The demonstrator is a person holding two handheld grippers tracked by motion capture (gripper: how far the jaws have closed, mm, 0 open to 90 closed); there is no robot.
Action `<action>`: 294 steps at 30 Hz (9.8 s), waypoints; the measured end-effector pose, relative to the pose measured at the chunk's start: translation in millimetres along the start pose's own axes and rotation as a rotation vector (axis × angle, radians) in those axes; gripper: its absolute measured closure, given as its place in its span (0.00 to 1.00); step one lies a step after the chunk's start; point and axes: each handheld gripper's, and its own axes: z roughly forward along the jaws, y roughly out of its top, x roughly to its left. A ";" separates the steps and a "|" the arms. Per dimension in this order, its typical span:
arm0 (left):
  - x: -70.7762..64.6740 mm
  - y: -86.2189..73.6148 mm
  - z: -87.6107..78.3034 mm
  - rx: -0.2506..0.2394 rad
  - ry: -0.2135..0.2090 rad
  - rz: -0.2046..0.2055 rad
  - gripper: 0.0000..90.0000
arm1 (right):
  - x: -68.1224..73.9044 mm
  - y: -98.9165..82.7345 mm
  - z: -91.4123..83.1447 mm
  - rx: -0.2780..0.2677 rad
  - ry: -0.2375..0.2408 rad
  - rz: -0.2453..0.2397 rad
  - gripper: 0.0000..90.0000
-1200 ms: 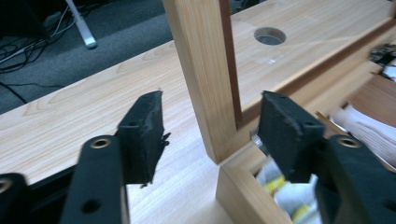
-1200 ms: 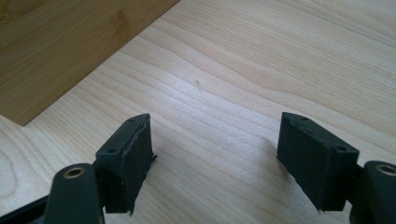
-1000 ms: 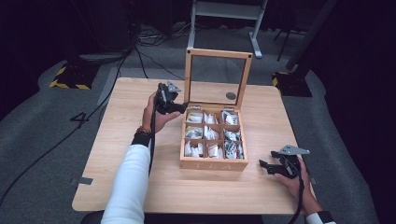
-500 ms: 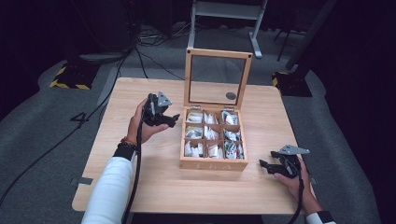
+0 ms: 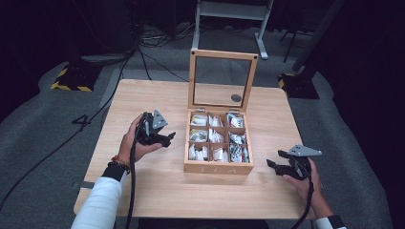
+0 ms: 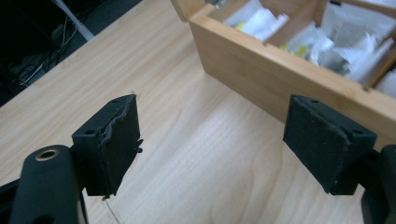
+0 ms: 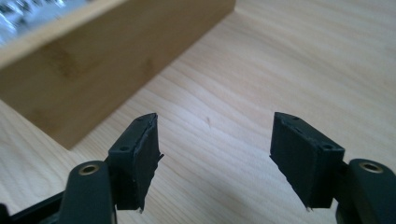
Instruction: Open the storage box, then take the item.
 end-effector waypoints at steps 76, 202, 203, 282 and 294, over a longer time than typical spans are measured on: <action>-52.8 -102.4 -23.2 0.106 -0.152 0.003 0.23 | 75.9 94.5 47.3 0.099 0.320 -0.238 0.46; -51.5 -104.1 -21.5 0.090 -0.212 0.003 0.22 | 88.0 87.0 26.3 0.047 0.116 -0.085 0.97; -51.5 -104.1 -21.5 0.090 -0.212 0.003 0.22 | 88.0 87.0 26.3 0.047 0.116 -0.085 0.97; -41.2 -107.7 -13.6 0.076 -0.282 -0.057 0.18 | 154.8 96.2 -8.3 -0.102 0.435 -0.341 0.98; -41.1 -107.7 -13.6 0.077 -0.282 -0.056 0.18 | 172.2 83.1 5.4 -0.023 0.497 -0.411 0.97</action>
